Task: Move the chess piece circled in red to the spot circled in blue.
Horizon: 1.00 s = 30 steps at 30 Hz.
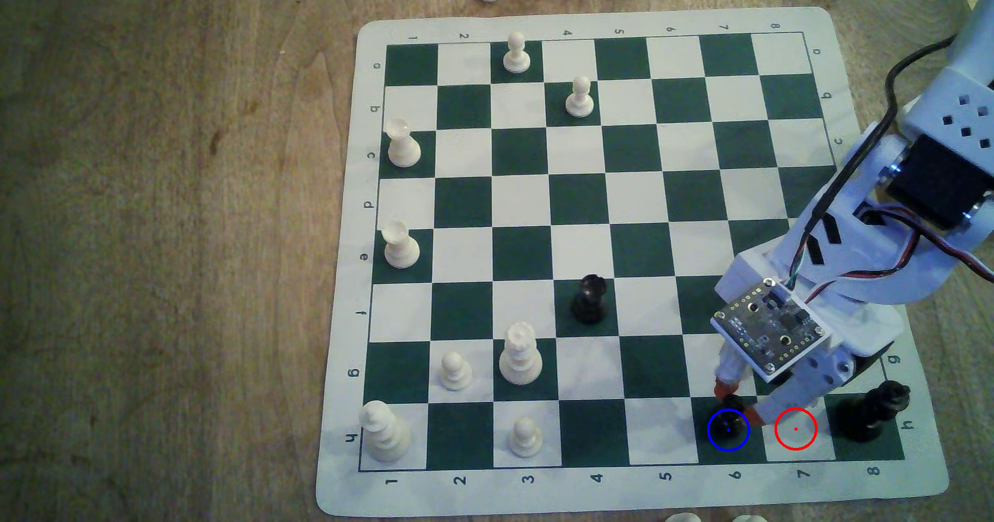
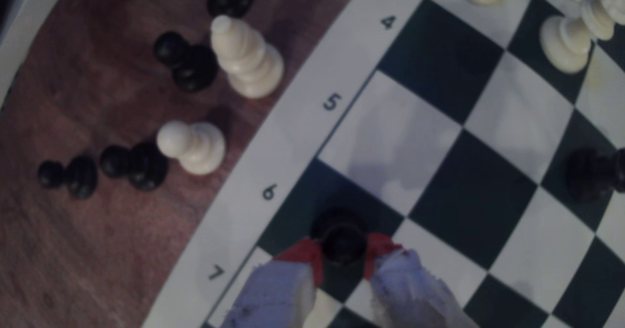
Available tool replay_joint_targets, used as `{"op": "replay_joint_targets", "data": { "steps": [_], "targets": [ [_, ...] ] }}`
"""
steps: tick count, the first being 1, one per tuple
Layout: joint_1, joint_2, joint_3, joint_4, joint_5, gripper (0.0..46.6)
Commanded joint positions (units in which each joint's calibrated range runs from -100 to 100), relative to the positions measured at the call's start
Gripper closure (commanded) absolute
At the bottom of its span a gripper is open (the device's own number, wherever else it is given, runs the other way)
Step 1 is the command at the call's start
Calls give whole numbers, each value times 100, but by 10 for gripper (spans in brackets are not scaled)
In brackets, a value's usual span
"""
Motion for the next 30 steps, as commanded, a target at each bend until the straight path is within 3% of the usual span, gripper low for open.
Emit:
{"op": "replay_joint_targets", "data": {
  "steps": [1,13,15,16,17,20,30],
  "targets": [
    [-105,-111,-435,-59,20,445],
    [-42,33,-471,-157,20,440],
    [-35,33,-471,-190,5,416],
    [-19,25,-453,-214,-15,364],
    [-19,16,-416,-247,-34,344],
    [-19,-43,-326,-255,-59,311],
    [51,-553,-290,490,63,292]
  ]
}}
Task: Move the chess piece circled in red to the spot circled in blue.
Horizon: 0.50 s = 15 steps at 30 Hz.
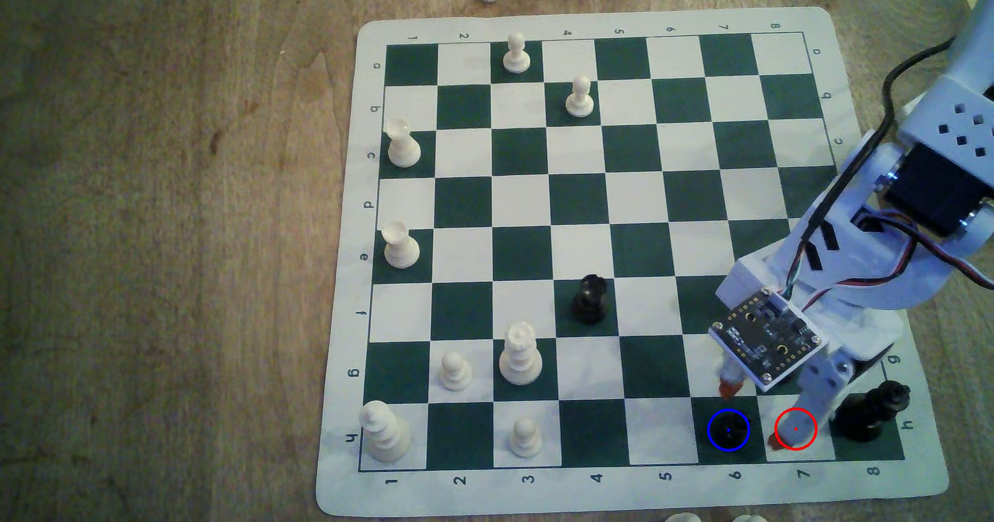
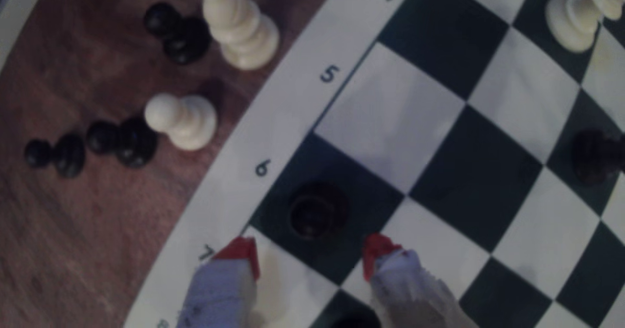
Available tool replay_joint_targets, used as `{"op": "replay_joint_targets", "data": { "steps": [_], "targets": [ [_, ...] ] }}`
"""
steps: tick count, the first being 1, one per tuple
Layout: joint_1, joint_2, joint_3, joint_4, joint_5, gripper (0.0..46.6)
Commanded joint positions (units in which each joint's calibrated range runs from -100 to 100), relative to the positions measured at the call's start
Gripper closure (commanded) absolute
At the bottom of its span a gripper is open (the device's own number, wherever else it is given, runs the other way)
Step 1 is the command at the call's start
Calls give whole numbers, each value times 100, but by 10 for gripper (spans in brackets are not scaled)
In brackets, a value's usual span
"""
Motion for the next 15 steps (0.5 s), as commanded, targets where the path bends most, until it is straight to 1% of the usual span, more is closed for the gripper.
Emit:
{"op": "replay_joint_targets", "data": {
  "steps": [1,3,4,7,8,10,11,12,14,15],
  "targets": [
    [74,-764,-353,365,34,292],
    [113,-1018,-552,561,34,292],
    [223,-1290,-870,840,73,292],
    [512,-1664,-1323,1184,147,298],
    [661,-1910,-1332,1192,166,339],
    [848,-2105,-1332,1208,176,444],
    [981,-2190,-1287,1208,210,464],
    [1310,-2402,-1006,905,322,464],
    [1771,-2623,-525,201,498,464],
    [1998,-2733,-280,-266,523,464]
  ]
}}
